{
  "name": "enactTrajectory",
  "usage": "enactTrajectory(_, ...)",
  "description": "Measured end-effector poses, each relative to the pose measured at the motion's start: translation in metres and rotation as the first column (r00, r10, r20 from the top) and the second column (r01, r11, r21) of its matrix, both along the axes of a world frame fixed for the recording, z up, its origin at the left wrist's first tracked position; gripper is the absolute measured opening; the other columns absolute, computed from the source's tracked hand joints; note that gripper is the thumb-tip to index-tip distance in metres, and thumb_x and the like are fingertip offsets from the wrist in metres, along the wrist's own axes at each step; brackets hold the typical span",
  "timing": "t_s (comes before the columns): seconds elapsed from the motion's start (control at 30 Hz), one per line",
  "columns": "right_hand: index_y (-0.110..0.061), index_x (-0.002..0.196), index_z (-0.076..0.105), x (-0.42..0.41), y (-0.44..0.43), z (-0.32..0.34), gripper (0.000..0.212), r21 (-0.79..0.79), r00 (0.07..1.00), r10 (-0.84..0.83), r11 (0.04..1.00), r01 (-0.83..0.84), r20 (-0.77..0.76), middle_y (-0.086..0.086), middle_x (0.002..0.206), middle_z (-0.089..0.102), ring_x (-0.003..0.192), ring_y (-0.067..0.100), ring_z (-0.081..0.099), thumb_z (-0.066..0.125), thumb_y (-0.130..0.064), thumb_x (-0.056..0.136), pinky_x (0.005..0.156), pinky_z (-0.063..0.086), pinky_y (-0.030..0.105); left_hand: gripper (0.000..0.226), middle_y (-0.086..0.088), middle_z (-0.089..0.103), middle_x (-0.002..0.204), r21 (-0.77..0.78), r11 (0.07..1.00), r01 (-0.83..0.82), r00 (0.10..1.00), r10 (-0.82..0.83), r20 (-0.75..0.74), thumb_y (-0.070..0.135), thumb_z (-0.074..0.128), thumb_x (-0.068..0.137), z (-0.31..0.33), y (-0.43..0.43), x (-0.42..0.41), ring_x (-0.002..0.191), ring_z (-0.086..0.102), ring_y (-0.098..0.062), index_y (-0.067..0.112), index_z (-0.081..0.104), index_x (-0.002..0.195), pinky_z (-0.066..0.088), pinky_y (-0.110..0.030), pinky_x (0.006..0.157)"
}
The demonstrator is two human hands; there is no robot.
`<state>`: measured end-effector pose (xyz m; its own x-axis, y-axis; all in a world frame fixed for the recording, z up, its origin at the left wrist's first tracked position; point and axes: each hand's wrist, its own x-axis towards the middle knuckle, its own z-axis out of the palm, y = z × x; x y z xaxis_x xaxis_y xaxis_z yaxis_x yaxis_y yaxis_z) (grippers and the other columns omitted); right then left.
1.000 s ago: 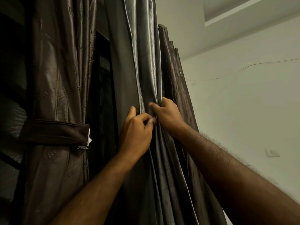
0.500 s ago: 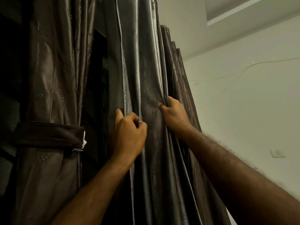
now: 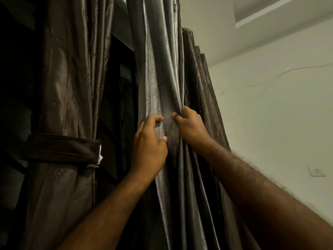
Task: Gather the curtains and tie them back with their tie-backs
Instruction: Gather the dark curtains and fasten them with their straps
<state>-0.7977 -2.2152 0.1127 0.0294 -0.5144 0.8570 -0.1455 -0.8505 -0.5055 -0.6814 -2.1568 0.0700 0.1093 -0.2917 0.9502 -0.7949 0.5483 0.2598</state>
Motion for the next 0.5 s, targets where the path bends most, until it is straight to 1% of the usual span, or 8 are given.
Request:
enactTrajectory(0.07, -0.019, 0.1, 0.063, 0.016, 0.005, 0.002, 0.015, -0.031, 0.999, -0.018, 0.999, 0.017, -0.04, -0.002, 0.085, 0.066, 0.074, 0.013, 0.063, 0.05, -0.024, 0.104, 0.064, 0.05, 0.031, 0.057, 0.008, 0.053, 0.133, -0.062, 0.995, -0.077, 0.997, 0.076, -0.026, -0.006, 0.061, 0.081, 0.002, 0.01, 0.012, 0.108, 0.049, 0.0, 0.029, 0.052, 0.125, 0.032, 0.001, 0.066)
enactTrajectory(0.13, -0.016, 0.107, 0.066, 0.042, 0.016, 0.007, 0.02, -0.064, 0.996, -0.052, 0.997, 0.047, -0.074, 0.003, 0.095, 0.07, 0.089, 0.024, 0.068, 0.05, -0.027, 0.102, 0.078, 0.056, 0.042, 0.061, 0.005, 0.056, 0.13, -0.114, 0.984, -0.133, 0.991, 0.13, -0.034, -0.009, 0.056, 0.076, 0.004, 0.022, 0.026, 0.108, 0.054, -0.007, 0.026, 0.054, 0.126, 0.034, -0.004, 0.075)
enactTrajectory(0.17, -0.014, 0.107, 0.066, 0.057, 0.025, 0.01, 0.023, -0.08, 0.995, -0.053, 0.996, 0.045, -0.09, 0.007, 0.098, 0.071, 0.093, 0.027, 0.068, 0.049, -0.029, 0.101, 0.082, 0.057, 0.046, 0.063, 0.003, 0.057, 0.129, -0.131, 0.98, -0.151, 0.988, 0.147, -0.039, -0.01, 0.054, 0.074, 0.005, 0.03, 0.035, 0.111, 0.056, -0.012, 0.024, 0.055, 0.126, 0.037, -0.01, 0.082)
enactTrajectory(0.23, -0.01, 0.104, 0.064, 0.087, 0.047, 0.018, 0.024, -0.111, 0.995, -0.031, 0.994, 0.02, -0.1, 0.012, 0.098, 0.07, 0.09, 0.03, 0.067, 0.047, -0.027, 0.102, 0.082, 0.057, 0.052, 0.065, 0.001, 0.056, 0.129, -0.15, 0.972, -0.18, 0.984, 0.176, -0.041, -0.011, 0.052, 0.074, 0.008, 0.047, 0.053, 0.119, 0.053, -0.016, 0.023, 0.054, 0.129, 0.038, -0.018, 0.093)
enactTrajectory(0.3, -0.006, 0.097, 0.061, 0.109, 0.069, 0.025, 0.023, -0.15, 0.997, -0.008, 0.989, -0.004, -0.082, 0.014, 0.096, 0.068, 0.085, 0.028, 0.064, 0.045, -0.022, 0.103, 0.074, 0.056, 0.046, 0.063, 0.002, 0.056, 0.13, -0.174, 0.961, -0.215, 0.977, 0.214, -0.027, -0.01, 0.054, 0.077, 0.009, 0.063, 0.068, 0.119, 0.052, -0.012, 0.024, 0.053, 0.13, 0.037, -0.014, 0.092)
enactTrajectory(0.37, -0.01, 0.09, 0.057, 0.122, 0.087, 0.026, 0.022, -0.182, 0.997, 0.039, 0.982, -0.052, -0.071, 0.011, 0.091, 0.066, 0.075, 0.021, 0.06, 0.044, -0.02, 0.104, 0.061, 0.048, 0.036, 0.058, 0.003, 0.059, 0.125, -0.222, 0.943, -0.248, 0.968, 0.248, -0.03, -0.006, 0.056, 0.079, 0.011, 0.078, 0.079, 0.11, 0.052, -0.005, 0.024, 0.053, 0.128, 0.036, -0.005, 0.079)
enactTrajectory(0.43, -0.013, 0.088, 0.055, 0.122, 0.095, 0.022, 0.023, -0.211, 0.995, 0.053, 0.975, -0.071, -0.086, 0.009, 0.088, 0.065, 0.073, 0.019, 0.06, 0.044, -0.023, 0.105, 0.059, 0.046, 0.034, 0.053, 0.004, 0.063, 0.116, -0.243, 0.934, -0.261, 0.965, 0.256, -0.053, -0.003, 0.058, 0.078, 0.01, 0.086, 0.08, 0.102, 0.057, -0.009, 0.024, 0.052, 0.123, 0.035, -0.012, 0.065)
enactTrajectory(0.5, -0.014, 0.086, 0.056, 0.111, 0.092, 0.015, 0.023, -0.212, 0.996, 0.045, 0.975, -0.061, -0.079, 0.008, 0.089, 0.066, 0.08, 0.022, 0.063, 0.046, -0.025, 0.104, 0.067, 0.05, 0.039, 0.055, 0.001, 0.065, 0.115, -0.231, 0.939, -0.254, 0.966, 0.257, -0.018, 0.0, 0.06, 0.078, 0.006, 0.086, 0.069, 0.102, 0.062, -0.019, 0.025, 0.048, 0.126, 0.037, -0.019, 0.07)
